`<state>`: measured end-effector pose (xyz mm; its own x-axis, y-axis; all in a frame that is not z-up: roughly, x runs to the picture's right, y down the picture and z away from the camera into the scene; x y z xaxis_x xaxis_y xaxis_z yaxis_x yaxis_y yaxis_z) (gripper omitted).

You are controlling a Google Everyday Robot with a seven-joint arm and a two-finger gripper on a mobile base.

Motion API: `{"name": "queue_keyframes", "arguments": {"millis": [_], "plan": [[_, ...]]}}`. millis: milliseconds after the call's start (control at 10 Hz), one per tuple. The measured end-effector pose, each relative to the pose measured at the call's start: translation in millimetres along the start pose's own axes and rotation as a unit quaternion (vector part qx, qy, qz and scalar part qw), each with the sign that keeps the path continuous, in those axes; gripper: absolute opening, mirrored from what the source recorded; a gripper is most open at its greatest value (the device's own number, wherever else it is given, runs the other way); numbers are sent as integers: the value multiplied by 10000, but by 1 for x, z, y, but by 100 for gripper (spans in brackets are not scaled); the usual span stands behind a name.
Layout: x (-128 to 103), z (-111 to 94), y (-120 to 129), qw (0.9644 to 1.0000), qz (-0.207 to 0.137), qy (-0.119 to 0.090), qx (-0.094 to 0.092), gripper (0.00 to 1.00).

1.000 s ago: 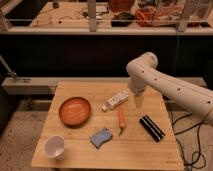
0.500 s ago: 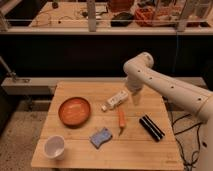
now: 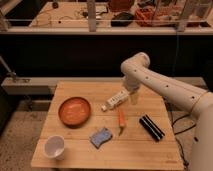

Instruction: Place the bottle in the ceramic bowl

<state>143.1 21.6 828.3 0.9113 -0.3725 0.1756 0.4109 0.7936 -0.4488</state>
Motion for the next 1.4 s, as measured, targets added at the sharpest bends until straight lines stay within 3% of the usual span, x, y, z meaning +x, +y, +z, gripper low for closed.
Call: {"name": "queue_keyframes", "arguments": {"millis": [700,1400], "plan": [[-23,27,-18,9990,-426,-118,-3,80],[-36,43,-25,9978,-621,-225,7,80]]}}
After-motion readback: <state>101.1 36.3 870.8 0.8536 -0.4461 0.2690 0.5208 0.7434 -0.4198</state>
